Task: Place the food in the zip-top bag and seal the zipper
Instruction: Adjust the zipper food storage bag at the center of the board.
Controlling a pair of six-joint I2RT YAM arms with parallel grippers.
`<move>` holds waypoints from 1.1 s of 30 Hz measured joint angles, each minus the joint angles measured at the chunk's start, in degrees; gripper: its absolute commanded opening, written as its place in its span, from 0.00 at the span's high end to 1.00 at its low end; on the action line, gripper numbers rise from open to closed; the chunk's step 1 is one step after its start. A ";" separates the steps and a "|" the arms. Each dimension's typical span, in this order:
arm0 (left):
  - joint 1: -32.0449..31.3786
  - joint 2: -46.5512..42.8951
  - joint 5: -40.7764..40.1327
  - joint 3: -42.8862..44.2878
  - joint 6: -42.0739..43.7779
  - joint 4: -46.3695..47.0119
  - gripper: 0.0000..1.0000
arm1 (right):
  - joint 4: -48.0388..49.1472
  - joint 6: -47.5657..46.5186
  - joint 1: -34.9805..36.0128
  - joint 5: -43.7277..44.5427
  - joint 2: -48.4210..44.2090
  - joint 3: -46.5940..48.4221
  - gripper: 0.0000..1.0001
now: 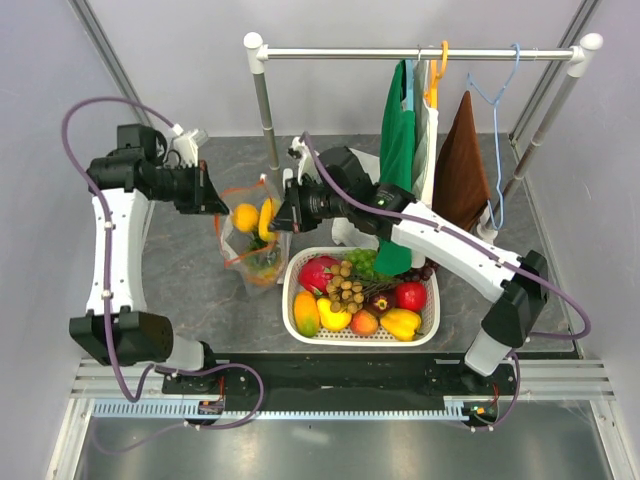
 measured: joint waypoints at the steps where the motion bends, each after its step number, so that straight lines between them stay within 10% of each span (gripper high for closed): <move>1: -0.57 -0.50 -2.19 2.40 0.35 0.26 0.98 | 1.42 0.96 0.11 -0.79 -0.04 1.22 1.00; 12: -5.97 -2.58 -17.59 -15.37 2.54 0.92 0.98 | 4.04 1.33 0.37 -2.80 7.96 -2.82 1.00; 21: -5.90 -7.43 -16.63 0.04 2.12 2.29 0.98 | 4.81 1.11 0.37 -4.61 7.30 5.16 1.00; 33: -5.97 -2.45 -20.61 -0.68 1.90 -0.39 0.98 | 6.16 5.53 1.49 -7.52 6.93 1.55 1.00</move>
